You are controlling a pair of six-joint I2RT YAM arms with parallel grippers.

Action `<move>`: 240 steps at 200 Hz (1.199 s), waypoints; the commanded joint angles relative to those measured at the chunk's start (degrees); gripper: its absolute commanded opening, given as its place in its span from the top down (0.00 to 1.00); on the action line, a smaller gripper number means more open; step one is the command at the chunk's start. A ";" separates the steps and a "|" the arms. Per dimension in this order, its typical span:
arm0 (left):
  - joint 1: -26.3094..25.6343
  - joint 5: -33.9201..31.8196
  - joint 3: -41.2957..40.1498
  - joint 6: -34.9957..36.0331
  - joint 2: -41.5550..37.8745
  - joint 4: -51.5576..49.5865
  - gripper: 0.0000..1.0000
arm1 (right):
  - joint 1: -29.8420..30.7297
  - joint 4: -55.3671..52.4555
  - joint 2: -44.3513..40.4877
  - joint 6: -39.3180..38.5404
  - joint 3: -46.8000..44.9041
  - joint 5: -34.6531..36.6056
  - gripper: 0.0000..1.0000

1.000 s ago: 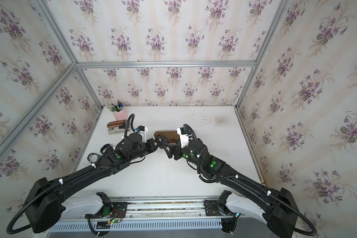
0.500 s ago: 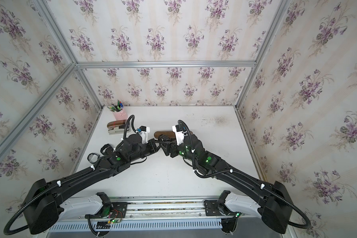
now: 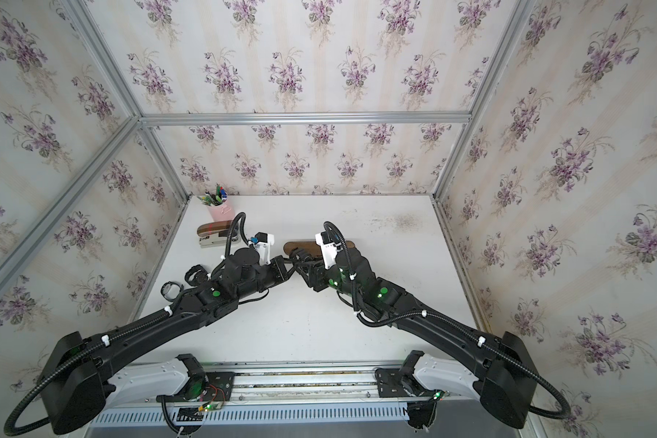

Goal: Place watch on stand
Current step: Pick up the watch at the center of the board, then place the watch on the stand.

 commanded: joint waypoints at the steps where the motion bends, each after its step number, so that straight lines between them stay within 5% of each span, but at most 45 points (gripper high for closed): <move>1: -0.06 -0.86 -0.07 -0.14 -0.18 0.57 0.98 | -0.03 -0.01 0.03 -0.20 0.34 0.63 0.54; 18: -0.04 -1.07 -0.32 -0.22 -0.28 0.45 0.93 | -0.03 -0.44 0.03 0.38 0.57 1.41 0.58; 36: -0.06 -2.07 -1.07 -0.57 -0.61 0.40 0.69 | -0.21 -1.92 0.11 2.02 1.47 2.41 0.61; 55: 0.12 -3.60 -2.34 -0.27 -1.49 0.04 0.58 | -0.75 -4.11 0.54 2.58 3.22 3.40 0.64; 91: 1.96 -6.80 -2.97 4.03 -4.65 -4.91 0.37 | -10.21 -7.67 0.93 3.53 3.26 0.34 0.67; 146: 13.35 -1.21 -2.03 10.74 -2.70 -10.52 0.28 | -25.96 -12.23 3.24 -3.24 2.91 1.35 0.68; 185: 18.36 3.72 2.69 14.78 5.66 -11.82 0.19 | -29.73 -12.20 6.84 -5.04 2.98 5.28 0.68; 240: 19.26 5.35 10.81 18.40 19.57 -11.62 0.19 | -32.62 -10.59 14.02 -5.39 4.53 7.68 0.68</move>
